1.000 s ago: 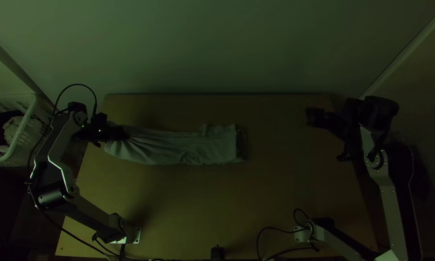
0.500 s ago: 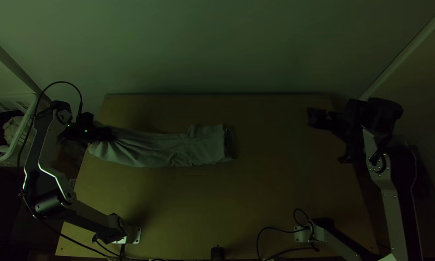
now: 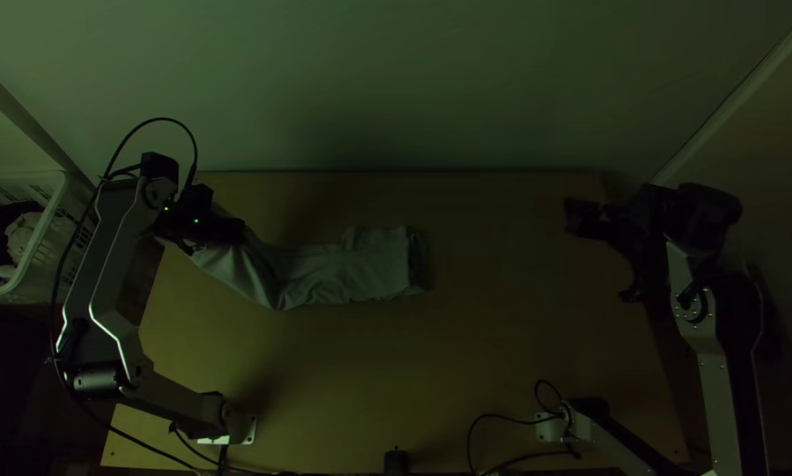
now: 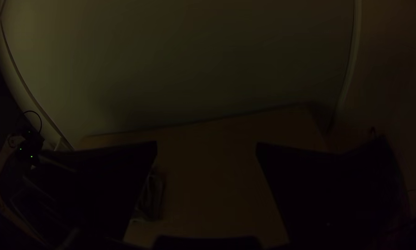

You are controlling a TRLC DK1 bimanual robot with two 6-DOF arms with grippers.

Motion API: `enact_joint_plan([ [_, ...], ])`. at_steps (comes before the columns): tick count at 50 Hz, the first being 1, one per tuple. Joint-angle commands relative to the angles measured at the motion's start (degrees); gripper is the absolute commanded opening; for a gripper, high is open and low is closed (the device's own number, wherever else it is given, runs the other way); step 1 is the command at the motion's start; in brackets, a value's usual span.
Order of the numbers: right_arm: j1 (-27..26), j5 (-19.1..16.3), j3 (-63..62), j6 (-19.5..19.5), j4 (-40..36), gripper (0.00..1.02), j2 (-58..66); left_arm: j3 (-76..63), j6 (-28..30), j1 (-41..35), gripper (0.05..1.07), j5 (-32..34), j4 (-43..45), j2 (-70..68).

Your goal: Fold the t-shirt

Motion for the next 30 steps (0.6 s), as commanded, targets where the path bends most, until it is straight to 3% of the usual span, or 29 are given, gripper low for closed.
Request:
enact_joint_plan([
  [1, -0.4, 0.2, -1.5, 0.0, 0.5, 0.98, -1.5, 4.6, -4.0, -4.5, 0.08, -1.2, -1.2, 0.4],
  [30, -1.2, 0.3, -6.2, 1.3, 0.0, 0.98, -8.3, 20.5, -15.4, -26.6, 0.08, -9.1, -3.8, 13.5],
])
